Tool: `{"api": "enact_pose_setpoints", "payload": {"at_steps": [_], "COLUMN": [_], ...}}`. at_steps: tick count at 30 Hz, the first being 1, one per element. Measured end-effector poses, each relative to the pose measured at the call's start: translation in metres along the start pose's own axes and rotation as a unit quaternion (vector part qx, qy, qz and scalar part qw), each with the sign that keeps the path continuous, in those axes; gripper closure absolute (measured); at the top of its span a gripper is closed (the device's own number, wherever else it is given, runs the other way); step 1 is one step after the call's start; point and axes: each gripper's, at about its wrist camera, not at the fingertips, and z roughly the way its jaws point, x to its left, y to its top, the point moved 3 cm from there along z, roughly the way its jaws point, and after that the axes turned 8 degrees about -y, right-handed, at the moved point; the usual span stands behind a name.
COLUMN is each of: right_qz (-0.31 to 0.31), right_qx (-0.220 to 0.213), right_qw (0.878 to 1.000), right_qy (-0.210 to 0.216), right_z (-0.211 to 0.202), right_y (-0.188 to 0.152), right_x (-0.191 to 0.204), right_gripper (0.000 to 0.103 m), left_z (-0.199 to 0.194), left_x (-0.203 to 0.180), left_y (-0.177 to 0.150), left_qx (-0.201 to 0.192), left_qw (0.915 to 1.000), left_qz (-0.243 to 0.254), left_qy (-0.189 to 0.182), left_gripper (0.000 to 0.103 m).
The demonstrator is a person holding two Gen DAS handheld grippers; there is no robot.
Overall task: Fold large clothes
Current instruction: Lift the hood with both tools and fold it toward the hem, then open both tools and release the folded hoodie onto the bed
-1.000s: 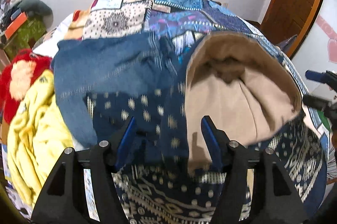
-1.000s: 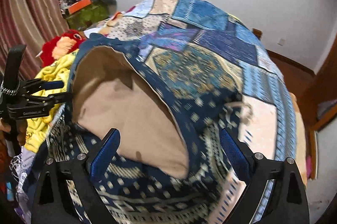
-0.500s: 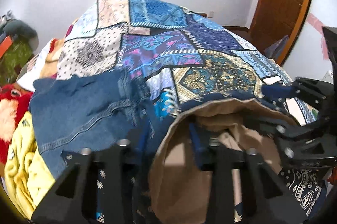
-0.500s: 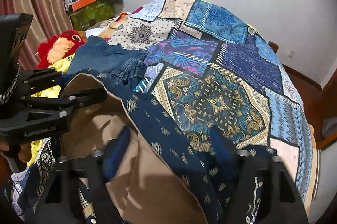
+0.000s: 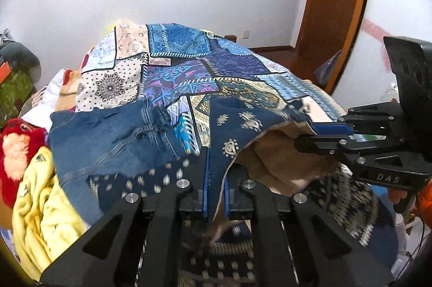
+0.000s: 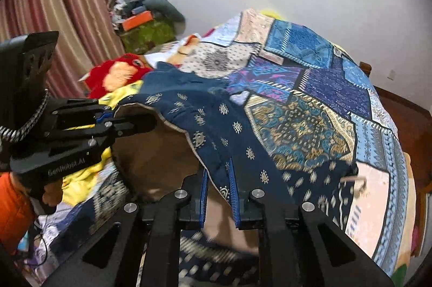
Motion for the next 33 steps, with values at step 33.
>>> {"api": "enact_pose_setpoints", "payload": {"at_steps": [33], "right_qz": [0.024], "right_qx": [0.008], "right_qw": [1.000], "right_qy": [-0.018], "right_z": [-0.090], "right_y": [-0.059], "right_x": [0.019], "right_gripper": [0.091], "left_z": [-0.099], "left_x": [-0.047], "left_y": [-0.085], "left_qx": [0.008], "left_qw": [0.9995], "left_qz": [-0.007], "left_qy": [0.029], "left_gripper": [0.055]}}
